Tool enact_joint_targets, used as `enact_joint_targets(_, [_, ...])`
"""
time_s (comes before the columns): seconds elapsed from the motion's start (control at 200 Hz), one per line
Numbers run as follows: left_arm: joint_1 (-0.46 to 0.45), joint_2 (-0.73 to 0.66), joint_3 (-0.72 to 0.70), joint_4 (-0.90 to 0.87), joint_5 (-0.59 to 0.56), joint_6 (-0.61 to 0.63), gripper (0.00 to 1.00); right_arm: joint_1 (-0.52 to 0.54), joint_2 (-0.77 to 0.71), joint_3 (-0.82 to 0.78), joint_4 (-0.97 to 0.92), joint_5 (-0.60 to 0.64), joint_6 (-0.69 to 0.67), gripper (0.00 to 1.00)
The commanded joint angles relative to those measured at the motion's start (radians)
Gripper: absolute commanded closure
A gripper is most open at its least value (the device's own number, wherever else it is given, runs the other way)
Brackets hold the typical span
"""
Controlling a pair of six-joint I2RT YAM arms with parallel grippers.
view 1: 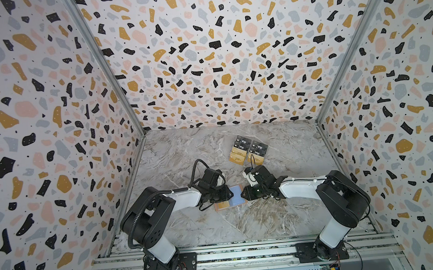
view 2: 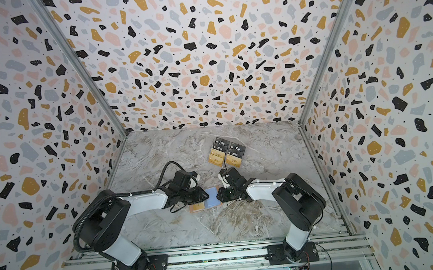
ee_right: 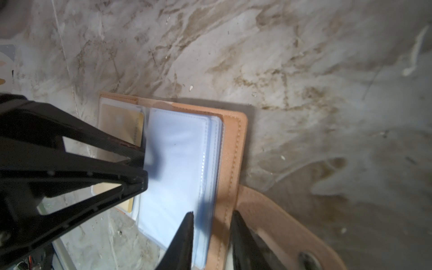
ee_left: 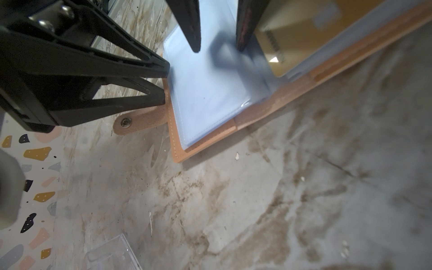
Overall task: Insert credit cards into a card holder
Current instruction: Flip over the card slot on the card holder.
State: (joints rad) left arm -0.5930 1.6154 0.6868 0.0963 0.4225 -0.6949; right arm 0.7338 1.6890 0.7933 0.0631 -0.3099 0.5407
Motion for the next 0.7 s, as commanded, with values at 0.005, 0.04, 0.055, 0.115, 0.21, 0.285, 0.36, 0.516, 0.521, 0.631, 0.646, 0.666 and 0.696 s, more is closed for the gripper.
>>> enact_joint_targets(0.005, [-0.008, -0.059, -0.012, 0.044, -0.001, -0.046, 0.69, 0.003, 0.003, -0.016, -0.036, 0.015, -0.004, 0.71])
enact_joint_targets(0.04, [-0.008, -0.068, -0.011, 0.037, 0.000, -0.046, 0.69, 0.004, -0.001, -0.017, -0.037, 0.015, -0.004, 0.71])
enact_joint_targets(0.055, [-0.008, -0.073, -0.008, 0.034, 0.000, -0.046, 0.69, 0.004, -0.003, -0.019, -0.035, 0.016, -0.003, 0.71])
enact_joint_targets(0.115, [-0.008, -0.082, -0.007, 0.020, 0.001, -0.043, 0.67, 0.006, -0.008, -0.020, -0.034, 0.017, -0.002, 0.70])
enact_joint_targets(0.21, [-0.008, -0.083, -0.013, 0.015, 0.000, -0.039, 0.67, 0.007, -0.009, -0.019, -0.035, 0.016, -0.004, 0.71])
enact_joint_targets(0.285, [-0.008, -0.073, -0.018, 0.019, -0.008, -0.043, 0.67, 0.007, -0.008, -0.019, -0.034, 0.016, -0.004, 0.70])
enact_joint_targets(0.36, [-0.004, -0.064, -0.025, 0.032, -0.014, -0.051, 0.67, 0.007, -0.008, -0.019, -0.034, 0.015, -0.004, 0.70])
enact_joint_targets(0.516, [-0.001, -0.035, -0.033, 0.074, 0.014, -0.065, 0.66, 0.009, -0.011, -0.020, -0.035, 0.016, -0.006, 0.71])
enact_joint_targets(0.521, [-0.002, -0.035, -0.033, 0.075, 0.015, -0.065, 0.66, 0.009, -0.012, -0.020, -0.035, 0.016, -0.006, 0.71])
enact_joint_targets(0.631, [0.001, -0.014, -0.044, 0.097, 0.025, -0.073, 0.66, 0.009, -0.012, -0.019, -0.039, 0.017, -0.010, 0.71])
enact_joint_targets(0.646, [0.001, -0.012, -0.045, 0.099, 0.025, -0.075, 0.65, 0.009, -0.012, -0.018, -0.040, 0.018, -0.010, 0.70])
enact_joint_targets(0.666, [0.001, -0.009, -0.047, 0.101, 0.024, -0.076, 0.65, 0.009, -0.010, -0.017, -0.040, 0.018, -0.010, 0.70])
enact_joint_targets(0.696, [0.002, -0.006, -0.047, 0.099, 0.019, -0.075, 0.65, 0.008, -0.010, -0.017, -0.039, 0.017, -0.009, 0.71])
